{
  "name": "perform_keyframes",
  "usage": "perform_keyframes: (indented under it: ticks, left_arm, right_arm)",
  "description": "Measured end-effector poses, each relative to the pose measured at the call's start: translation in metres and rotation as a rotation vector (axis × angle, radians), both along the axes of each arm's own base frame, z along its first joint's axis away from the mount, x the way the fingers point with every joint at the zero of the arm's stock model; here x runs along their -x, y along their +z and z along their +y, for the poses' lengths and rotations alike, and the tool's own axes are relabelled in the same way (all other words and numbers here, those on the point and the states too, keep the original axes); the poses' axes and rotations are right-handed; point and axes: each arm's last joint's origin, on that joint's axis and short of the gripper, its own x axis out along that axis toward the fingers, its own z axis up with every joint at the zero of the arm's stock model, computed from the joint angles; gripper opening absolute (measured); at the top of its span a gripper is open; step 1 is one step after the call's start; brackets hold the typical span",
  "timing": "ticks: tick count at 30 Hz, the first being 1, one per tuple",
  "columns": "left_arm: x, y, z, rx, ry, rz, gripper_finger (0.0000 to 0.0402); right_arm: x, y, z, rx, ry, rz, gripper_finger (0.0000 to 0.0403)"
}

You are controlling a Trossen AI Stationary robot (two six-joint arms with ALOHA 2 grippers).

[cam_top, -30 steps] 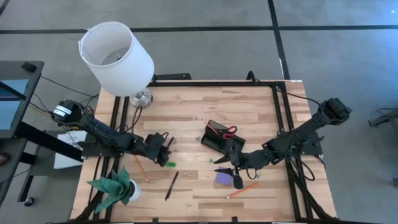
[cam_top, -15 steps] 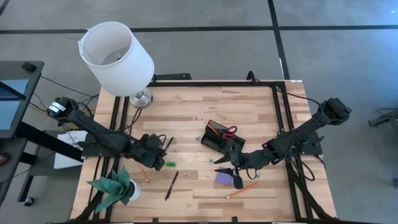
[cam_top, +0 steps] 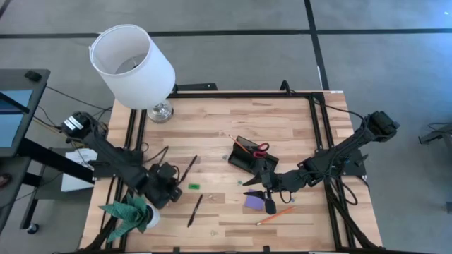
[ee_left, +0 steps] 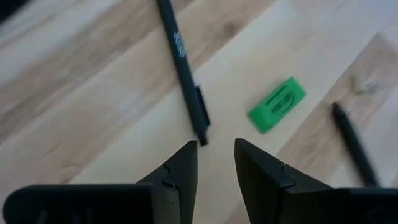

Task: Pick and place office supplies into organizer
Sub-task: Put the top black pen into the black desk organizer

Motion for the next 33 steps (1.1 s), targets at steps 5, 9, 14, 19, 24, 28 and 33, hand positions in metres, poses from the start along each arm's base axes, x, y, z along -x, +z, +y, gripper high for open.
perform_keyframes:
  ticks: [5,9,14,19,24,28,33]
  left_arm:
    - [-0.005,-0.021,-0.003,-0.090,-0.025,0.063,0.0096]
    - [-0.010,-0.035,-0.007,-0.147,-0.031,0.067,0.0096]
    - [-0.016,-0.036,-0.012,-0.191,-0.010,0.028,0.0096]
    - [-0.019,-0.034,-0.012,-0.205,0.003,-0.004,0.0096]
    - [-0.018,-0.036,-0.010,-0.171,0.018,0.024,0.0096]
    - [-0.018,-0.036,-0.011,-0.155,0.028,0.028,0.0096]
    - [-0.017,-0.036,-0.011,-0.140,0.025,0.050,0.0096]
  right_arm:
    - [0.000,0.000,0.000,0.000,0.000,0.000,0.0134]
    - [0.000,0.000,0.000,0.000,0.000,0.000,0.0134]
    - [0.000,0.000,0.000,0.000,0.000,0.000,0.0134]
    - [0.000,0.000,0.000,0.000,0.000,0.000,0.0134]
    - [0.000,0.000,0.000,0.000,0.000,0.000,0.0134]
    - [0.000,0.000,0.000,0.000,0.000,0.000,0.0134]
    - [0.000,0.000,0.000,0.000,0.000,0.000,0.0134]
